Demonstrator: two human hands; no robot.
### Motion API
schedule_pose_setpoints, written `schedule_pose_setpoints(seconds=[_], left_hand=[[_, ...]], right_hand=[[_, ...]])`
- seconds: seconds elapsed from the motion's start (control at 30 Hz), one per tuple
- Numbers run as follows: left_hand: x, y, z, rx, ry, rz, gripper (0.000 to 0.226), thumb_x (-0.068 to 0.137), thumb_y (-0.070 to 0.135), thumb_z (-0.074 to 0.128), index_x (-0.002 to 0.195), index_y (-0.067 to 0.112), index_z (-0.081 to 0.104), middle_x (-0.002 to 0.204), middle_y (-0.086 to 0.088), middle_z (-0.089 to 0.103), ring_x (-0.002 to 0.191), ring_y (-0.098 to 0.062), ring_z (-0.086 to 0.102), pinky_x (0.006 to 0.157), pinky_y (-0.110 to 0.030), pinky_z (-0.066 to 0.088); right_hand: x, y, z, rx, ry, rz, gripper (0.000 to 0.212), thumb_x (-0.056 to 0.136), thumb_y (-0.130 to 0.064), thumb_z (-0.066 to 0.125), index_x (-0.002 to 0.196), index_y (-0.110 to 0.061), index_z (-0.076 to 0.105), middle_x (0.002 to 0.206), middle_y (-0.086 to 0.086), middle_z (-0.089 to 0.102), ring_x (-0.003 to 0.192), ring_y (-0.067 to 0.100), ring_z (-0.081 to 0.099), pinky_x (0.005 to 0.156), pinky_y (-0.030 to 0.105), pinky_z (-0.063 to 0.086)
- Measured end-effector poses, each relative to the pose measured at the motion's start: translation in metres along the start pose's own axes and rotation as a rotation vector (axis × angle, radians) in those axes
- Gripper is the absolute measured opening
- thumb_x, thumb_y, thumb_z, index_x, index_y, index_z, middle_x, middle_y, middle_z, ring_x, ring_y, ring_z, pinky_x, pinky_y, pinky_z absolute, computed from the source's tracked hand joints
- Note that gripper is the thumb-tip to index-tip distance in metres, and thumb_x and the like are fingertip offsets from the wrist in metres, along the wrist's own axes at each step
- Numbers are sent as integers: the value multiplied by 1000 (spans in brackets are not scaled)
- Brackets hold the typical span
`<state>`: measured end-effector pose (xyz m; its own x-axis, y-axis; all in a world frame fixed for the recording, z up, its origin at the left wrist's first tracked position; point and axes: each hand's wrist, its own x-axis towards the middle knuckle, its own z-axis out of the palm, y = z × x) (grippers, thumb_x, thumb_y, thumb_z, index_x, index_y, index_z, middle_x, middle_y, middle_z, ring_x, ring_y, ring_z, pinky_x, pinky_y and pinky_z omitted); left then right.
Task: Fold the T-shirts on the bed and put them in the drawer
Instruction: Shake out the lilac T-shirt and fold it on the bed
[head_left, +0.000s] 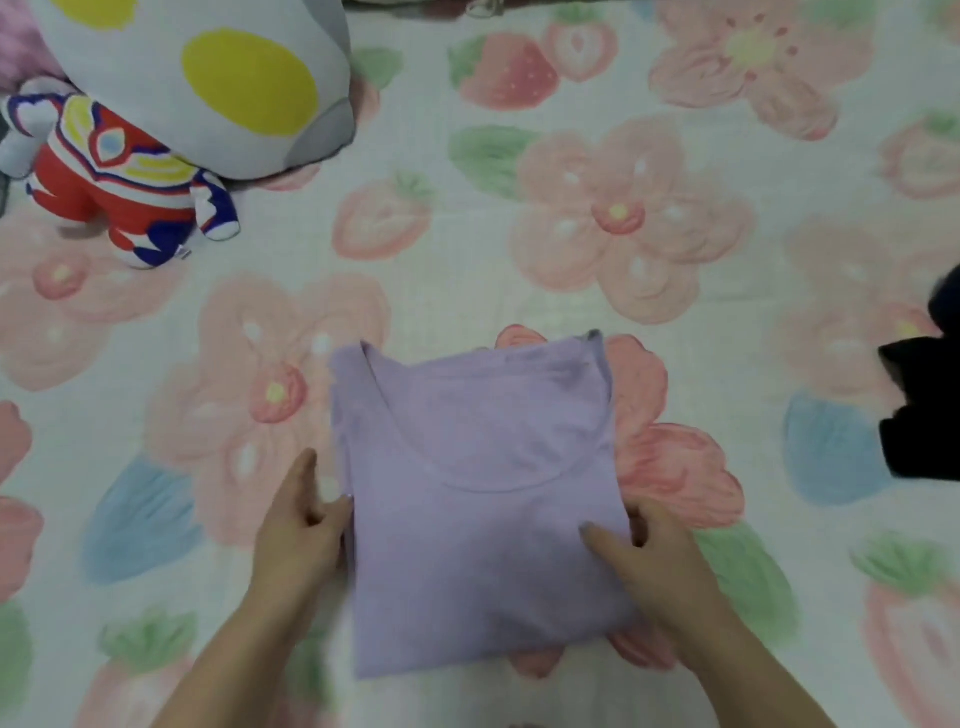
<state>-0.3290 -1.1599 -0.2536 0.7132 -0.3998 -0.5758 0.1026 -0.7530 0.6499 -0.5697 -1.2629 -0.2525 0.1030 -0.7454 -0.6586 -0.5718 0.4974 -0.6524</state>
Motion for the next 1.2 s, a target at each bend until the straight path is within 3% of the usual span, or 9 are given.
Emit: schedule_pose_setpoints(seconds=[0.1, 0.23, 0.4, 0.53, 0.67, 0.77, 0.97, 1.1, 1.2], left_hand=[[-10, -30, 4, 274, 197, 159, 47, 72, 39, 63, 115, 19, 59, 79, -11, 63, 75, -28, 57, 70, -33, 40], [-31, -40, 23, 334, 219, 151, 27, 80, 26, 69, 100, 8, 67, 89, -15, 64, 88, -29, 56, 74, -32, 38], [-28, -36, 30, 312, 222, 5, 27, 84, 32, 63, 76, 6, 61, 69, -6, 55, 78, -29, 55, 64, -30, 31], [-27, -38, 16, 287, 188, 63, 37, 87, 18, 60, 56, 8, 42, 52, -5, 43, 56, -26, 40, 52, -36, 23], [-33, -50, 6, 86, 108, -10, 30, 87, 10, 61, 58, 6, 54, 53, -6, 48, 53, -18, 37, 52, -33, 28], [-20, -32, 6, -5, 62, 27, 23, 85, 19, 65, 66, 7, 65, 55, -2, 56, 51, -13, 42, 47, -25, 36], [39, 23, 19, -26, 137, 174, 30, 88, 27, 59, 74, 0, 58, 60, -4, 46, 55, -18, 37, 52, -29, 29], [61, 23, 15, 50, 237, 164, 23, 90, 19, 54, 74, 3, 55, 64, -12, 40, 57, -20, 32, 55, -31, 26], [63, 13, 13, -16, 210, 117, 27, 89, 22, 56, 72, 1, 56, 65, -11, 42, 61, -20, 34, 57, -32, 27]], right_hand=[[-2, 14, 2, -45, 108, -53, 27, 77, -18, 72, 98, -26, 57, 86, -11, 64, 74, 4, 57, 65, 28, 40], [-1, 18, 1, -164, 222, -191, 18, 78, -14, 70, 94, -20, 66, 80, -3, 66, 71, 11, 58, 65, 27, 40], [0, 17, 4, -68, 162, -170, 13, 80, -11, 68, 70, -16, 61, 58, -3, 53, 55, 12, 46, 53, 23, 35], [1, 21, 3, -124, 80, -99, 11, 80, -14, 68, 71, -9, 63, 64, 8, 61, 58, 18, 49, 58, 33, 36], [3, 16, 2, -190, 83, -125, 20, 79, -20, 69, 66, -7, 59, 59, 5, 56, 56, 17, 46, 56, 33, 35], [23, -6, -3, 27, 102, -56, 20, 85, -23, 62, 71, -8, 64, 67, 8, 65, 63, 19, 55, 63, 33, 45], [85, -60, 0, 176, 109, 24, 19, 82, -13, 63, 65, -7, 58, 76, 14, 61, 67, 23, 53, 64, 38, 43], [91, -71, 8, 158, 118, -38, 39, 74, -8, 69, 51, -18, 39, 54, 5, 43, 54, 18, 38, 58, 33, 34], [90, -74, 13, 116, 131, -102, 39, 78, -19, 63, 48, -20, 39, 49, -4, 39, 54, 19, 35, 55, 31, 31]])
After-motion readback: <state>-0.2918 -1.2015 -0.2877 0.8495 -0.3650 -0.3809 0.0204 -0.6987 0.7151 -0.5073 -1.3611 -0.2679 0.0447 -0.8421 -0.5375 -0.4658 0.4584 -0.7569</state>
